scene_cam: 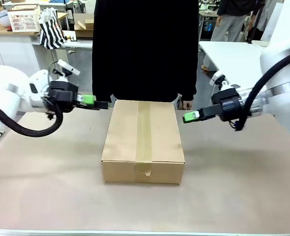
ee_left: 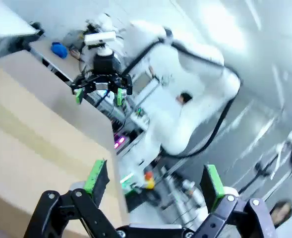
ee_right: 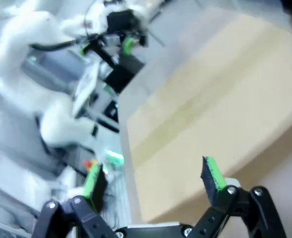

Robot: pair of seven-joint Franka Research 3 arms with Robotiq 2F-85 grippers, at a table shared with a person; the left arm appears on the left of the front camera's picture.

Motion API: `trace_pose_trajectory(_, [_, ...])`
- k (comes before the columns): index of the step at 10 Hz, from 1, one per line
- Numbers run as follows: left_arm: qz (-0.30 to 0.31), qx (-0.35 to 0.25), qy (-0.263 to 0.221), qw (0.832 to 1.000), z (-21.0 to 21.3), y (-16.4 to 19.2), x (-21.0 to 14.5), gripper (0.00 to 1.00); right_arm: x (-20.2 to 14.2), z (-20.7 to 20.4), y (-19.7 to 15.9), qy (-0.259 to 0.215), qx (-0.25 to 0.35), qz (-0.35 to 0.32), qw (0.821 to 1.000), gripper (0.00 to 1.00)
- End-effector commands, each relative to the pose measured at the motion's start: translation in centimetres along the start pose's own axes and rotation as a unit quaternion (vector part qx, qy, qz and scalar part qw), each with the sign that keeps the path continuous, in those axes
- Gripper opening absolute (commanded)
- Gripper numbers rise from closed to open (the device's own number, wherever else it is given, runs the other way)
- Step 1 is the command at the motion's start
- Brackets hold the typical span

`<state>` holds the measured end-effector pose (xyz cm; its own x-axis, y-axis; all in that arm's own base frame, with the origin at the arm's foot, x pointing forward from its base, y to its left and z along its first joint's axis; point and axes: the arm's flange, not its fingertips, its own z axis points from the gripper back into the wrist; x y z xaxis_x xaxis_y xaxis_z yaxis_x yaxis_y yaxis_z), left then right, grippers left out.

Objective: Pack the gift set into the box.
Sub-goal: Press and hold the closed box until the human finishes sealing it.

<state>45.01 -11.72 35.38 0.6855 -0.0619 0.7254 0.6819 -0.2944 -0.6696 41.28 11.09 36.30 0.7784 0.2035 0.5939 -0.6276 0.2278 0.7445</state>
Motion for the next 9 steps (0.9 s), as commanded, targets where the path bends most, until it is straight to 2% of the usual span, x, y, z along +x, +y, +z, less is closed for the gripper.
trace_pose_trajectory(1, [0.217,0.024,-0.131,0.967,2.3,-0.1,-1.4,1.0,-2.3,5.4,-0.9,-0.038,-0.027,-0.159,0.986,1.0])
trace_pose_trajectory(2, [0.237,0.022,-0.16,0.958,3.5,-0.2,-2.4,1.0,-3.6,7.2,-1.4,-0.072,-0.037,-0.179,0.98,1.0])
trace_pose_trajectory(3, [0.241,0.014,-0.168,0.956,4.9,-0.2,-3.1,1.0,-4.3,8.1,-2.2,-0.109,-0.071,-0.186,0.974,1.0])
trace_pose_trajectory(4, [0.149,0.024,-0.075,0.986,3.7,0.4,-2.3,1.0,-2.9,6.0,-2.1,-0.041,-0.043,-0.142,0.988,1.0])
trace_pose_trajectory(9, [0.149,0.024,-0.075,0.986,3.7,0.4,-2.3,1.0,-2.9,6.0,-2.1,-0.041,-0.043,-0.142,0.988,1.0])
